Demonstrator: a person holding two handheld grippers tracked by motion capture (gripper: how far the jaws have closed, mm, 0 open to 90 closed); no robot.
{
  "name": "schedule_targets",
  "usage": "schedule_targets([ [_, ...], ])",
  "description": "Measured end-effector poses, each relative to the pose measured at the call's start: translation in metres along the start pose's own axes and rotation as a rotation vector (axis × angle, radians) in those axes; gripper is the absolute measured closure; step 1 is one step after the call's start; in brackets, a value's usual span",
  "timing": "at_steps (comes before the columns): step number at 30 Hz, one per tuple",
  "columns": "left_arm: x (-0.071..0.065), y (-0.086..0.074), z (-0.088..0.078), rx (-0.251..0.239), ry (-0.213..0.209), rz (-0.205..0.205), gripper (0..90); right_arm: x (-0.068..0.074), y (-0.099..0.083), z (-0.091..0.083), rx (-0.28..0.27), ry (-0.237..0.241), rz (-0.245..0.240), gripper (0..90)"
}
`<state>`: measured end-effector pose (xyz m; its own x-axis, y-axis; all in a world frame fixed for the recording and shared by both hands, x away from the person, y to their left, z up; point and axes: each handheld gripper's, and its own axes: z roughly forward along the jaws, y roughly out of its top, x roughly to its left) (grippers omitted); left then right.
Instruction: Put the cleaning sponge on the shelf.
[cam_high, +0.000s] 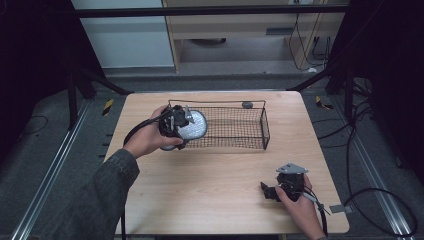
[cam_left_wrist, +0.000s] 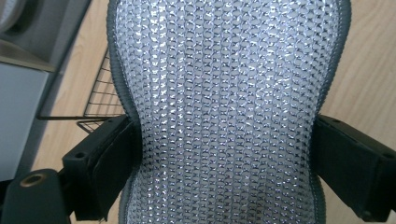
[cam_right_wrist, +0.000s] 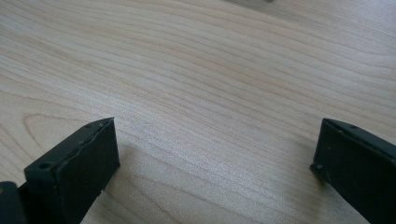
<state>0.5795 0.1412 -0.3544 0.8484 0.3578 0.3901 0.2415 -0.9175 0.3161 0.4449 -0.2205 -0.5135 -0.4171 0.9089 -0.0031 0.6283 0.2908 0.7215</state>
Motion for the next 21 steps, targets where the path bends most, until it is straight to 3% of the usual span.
schedule_targets([
  [6,0.007,0.005,0.001,-0.006,0.007,0.031,9.2,0.000,0.000,0.000,0.000,0.000,0.000,0.4],
  [17,0.020,0.019,0.004,-0.041,0.004,0.034,9.2,0.000,0.000,0.000,-0.001,-0.001,0.002,0.5],
  [21,0.026,0.026,0.008,-0.058,-0.007,0.056,9.1,0.000,0.000,0.000,-0.001,-0.001,0.002,0.5],
])
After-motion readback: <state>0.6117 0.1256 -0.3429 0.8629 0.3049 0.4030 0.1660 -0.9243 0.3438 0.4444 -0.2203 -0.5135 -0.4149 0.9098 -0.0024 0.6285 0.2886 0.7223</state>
